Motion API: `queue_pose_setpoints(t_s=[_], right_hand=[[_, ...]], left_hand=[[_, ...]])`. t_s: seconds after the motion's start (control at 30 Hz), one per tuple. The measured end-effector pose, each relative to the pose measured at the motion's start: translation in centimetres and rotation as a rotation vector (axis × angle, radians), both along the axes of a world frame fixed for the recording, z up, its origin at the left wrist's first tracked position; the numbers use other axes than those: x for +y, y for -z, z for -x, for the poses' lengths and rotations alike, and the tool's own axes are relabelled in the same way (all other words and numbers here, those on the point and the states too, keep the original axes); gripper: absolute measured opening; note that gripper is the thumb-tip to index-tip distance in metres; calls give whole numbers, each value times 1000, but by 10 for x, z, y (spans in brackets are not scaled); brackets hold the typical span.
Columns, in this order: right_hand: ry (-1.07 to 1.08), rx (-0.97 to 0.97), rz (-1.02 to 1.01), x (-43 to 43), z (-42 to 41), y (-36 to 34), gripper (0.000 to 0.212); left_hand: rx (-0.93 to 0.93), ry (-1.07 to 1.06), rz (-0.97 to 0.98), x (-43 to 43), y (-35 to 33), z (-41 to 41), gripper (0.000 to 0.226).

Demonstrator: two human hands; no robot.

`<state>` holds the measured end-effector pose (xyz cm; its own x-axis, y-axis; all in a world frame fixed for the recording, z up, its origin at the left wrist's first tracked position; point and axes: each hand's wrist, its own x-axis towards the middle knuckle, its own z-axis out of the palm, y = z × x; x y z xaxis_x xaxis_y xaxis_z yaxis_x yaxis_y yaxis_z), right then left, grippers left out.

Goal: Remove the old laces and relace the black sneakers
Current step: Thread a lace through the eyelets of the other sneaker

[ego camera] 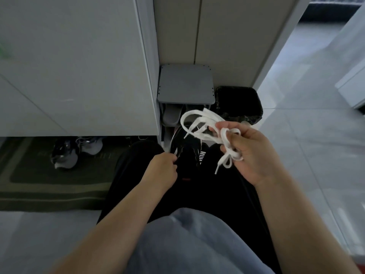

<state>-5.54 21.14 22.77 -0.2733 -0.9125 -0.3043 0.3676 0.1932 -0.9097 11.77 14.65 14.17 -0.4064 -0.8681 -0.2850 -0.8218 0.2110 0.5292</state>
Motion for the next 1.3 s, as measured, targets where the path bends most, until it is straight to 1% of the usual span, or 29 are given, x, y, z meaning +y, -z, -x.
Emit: queue_pose_setpoints(t_s=[0.07, 0.1, 0.13, 0.2, 0.23, 0.27, 0.3, 0.33, 0.37, 0.4, 0.43, 0.47, 0.5, 0.53, 0.57, 0.6, 0.67, 0.73, 0.77, 0.83, 0.93, 1.0, 1.1, 1.17, 1.2, 1.23, 1.3], right_hand=[[-18, -69, -9, 1, 0, 2, 25], [-14, -112, -23, 1, 1, 4, 25], [-5, -162, -39, 0, 2, 7, 24], [8, -267, -73, -2, 3, 13, 18], [12, -319, -87, -2, 4, 16, 15], [17, -367, -98, -3, 5, 18, 17], [24, -409, -111, -4, 5, 21, 19], [37, -445, -125, -4, 6, 24, 20], [49, -471, -139, -5, 6, 27, 18], [62, -488, -154, -6, 7, 31, 16], [78, -496, -171, -7, 8, 34, 16], [93, -498, -188, -7, 8, 37, 17], [111, -487, -208, -7, 10, 39, 19], [133, -452, -231, -6, 11, 41, 20], [151, -387, -249, -4, 12, 41, 20], [155, -300, -263, -2, 13, 42, 18], [126, -66, -288, 6, 13, 41, 10], [58, 246, -327, 17, 15, 39, 18], [11, 409, -326, 22, 17, 38, 23], [-109, 694, -264, 32, 21, 36, 27], [-251, 1012, -39, 51, 26, 35, 35], [-330, 1165, 84, 57, 28, 36, 40], [-404, 1255, 159, 53, 24, 40, 33], [-460, 1361, 241, 41, 14, 44, 33], [-541, 1439, 281, 34, 9, 49, 36], [-674, 1519, 291, 26, 3, 52, 39], [-902, 1640, 245, 12, -2, 57, 40]], left_hand=[[-64, 21, 9, -1, -1, 4, 9], [-78, 16, -7, -3, 0, 5, 12], [-54, -1, -31, -5, 1, 6, 21], [114, -45, -96, -9, -2, 7, 56], [236, -70, -79, -12, -7, 8, 75], [346, -85, -42, -15, -15, 10, 89], [419, -79, -6, -19, -22, 13, 95], [459, -44, 20, -25, -27, 17, 94], [483, 28, 19, -32, -31, 19, 85], [475, 106, -19, -39, -34, 22, 70], [438, 176, -93, -44, -34, 23, 51], [364, 236, -165, -46, -33, 23, 35], [266, 289, -198, -47, -30, 22, 23], [172, 321, -196, -48, -27, 20, 17], [125, 322, -185, -49, -23, 17, 13], [134, 291, -182, -49, -21, 14, 11], [291, 126, -246, -52, -21, 7, 10], [471, -62, -355, -56, -22, 1, 12], [529, -130, -385, -58, -23, -2, 13], [613, -212, -389, -60, -26, -3, 13], [703, -318, -313, -61, -30, -4, 10], [710, -344, -262, -62, -29, -6, 17], [695, -322, -241, -63, -27, -6, 19], [687, -277, -270, -61, -27, -5, 18], [690, -245, -288, -59, -27, -4, 17], [692, -211, -299, -57, -26, -4, 18], [688, -162, -310, -54, -26, -4, 20]])
